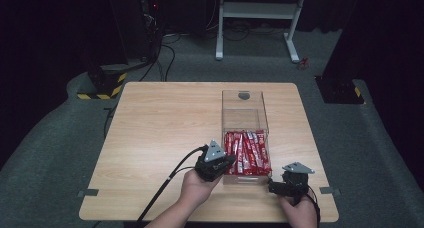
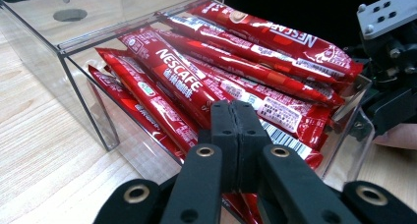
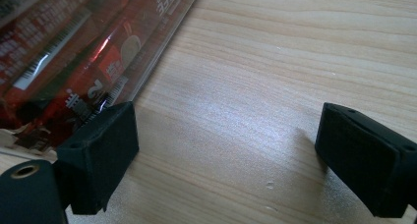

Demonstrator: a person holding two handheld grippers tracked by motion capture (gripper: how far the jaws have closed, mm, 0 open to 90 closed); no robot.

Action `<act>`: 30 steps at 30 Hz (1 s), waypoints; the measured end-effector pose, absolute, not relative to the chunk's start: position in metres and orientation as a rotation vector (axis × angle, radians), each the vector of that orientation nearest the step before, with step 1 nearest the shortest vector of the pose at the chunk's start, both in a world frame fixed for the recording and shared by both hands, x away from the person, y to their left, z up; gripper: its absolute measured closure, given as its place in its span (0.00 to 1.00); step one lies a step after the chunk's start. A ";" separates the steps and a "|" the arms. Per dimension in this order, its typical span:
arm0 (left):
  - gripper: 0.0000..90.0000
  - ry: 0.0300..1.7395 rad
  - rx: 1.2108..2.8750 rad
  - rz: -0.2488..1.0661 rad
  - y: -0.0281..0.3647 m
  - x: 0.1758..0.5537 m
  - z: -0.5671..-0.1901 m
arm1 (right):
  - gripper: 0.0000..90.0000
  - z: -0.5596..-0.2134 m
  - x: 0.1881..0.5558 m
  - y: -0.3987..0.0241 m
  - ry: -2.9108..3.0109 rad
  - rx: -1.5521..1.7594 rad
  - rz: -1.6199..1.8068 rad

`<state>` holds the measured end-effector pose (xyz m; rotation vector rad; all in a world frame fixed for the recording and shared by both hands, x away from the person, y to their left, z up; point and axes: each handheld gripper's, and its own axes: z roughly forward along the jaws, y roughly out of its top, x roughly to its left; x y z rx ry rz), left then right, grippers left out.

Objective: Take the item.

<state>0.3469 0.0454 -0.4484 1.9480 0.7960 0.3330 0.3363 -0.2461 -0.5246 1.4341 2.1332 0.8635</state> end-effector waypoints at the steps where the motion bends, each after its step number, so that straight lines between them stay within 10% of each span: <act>1: 0.99 0.795 1.943 0.333 0.046 0.346 -0.448 | 0.10 -0.525 0.336 -0.246 2.133 1.434 0.863; 30: 0.99 0.753 1.862 0.306 0.063 0.333 -0.443 | 0.11 -0.525 0.336 -0.246 2.134 1.432 0.864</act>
